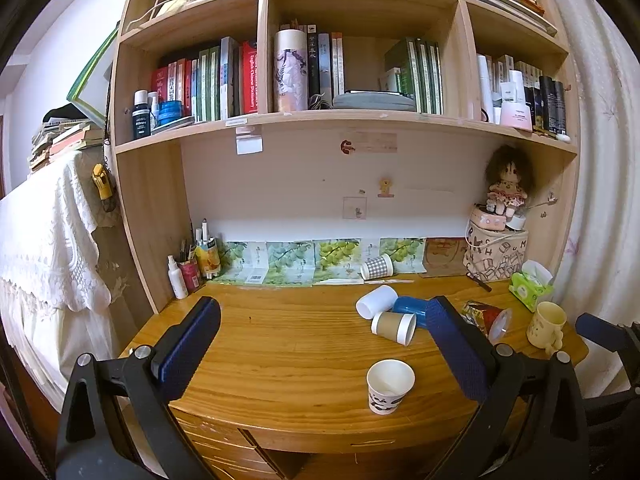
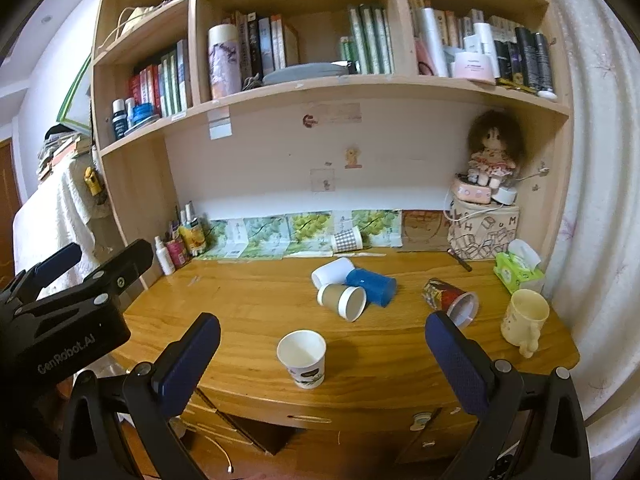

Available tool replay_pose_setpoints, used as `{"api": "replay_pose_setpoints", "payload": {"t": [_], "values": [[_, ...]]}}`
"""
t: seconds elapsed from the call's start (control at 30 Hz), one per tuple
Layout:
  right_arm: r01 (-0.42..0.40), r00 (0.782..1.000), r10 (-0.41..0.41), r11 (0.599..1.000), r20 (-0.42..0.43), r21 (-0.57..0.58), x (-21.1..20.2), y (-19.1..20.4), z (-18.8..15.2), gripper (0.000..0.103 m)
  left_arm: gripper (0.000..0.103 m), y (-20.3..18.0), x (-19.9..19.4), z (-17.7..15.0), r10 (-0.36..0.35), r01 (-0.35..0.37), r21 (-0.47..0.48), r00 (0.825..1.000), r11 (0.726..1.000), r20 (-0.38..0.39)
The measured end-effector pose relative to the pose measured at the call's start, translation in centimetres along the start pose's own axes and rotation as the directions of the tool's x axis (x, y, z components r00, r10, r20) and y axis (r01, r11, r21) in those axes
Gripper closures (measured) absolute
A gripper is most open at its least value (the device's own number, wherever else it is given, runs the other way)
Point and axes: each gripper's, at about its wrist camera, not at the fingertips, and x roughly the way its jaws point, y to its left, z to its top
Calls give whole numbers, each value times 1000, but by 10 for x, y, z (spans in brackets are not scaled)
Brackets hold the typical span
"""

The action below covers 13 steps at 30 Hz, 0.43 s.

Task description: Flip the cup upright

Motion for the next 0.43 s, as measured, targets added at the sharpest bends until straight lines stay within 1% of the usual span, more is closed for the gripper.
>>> {"api": "replay_pose_setpoints", "payload": {"t": [0.43], "values": [[21,999,-21,1000,-28,6,5,8,-1,0,0,14,4,-4,-20,19,-25,1000,1000,-17]]}}
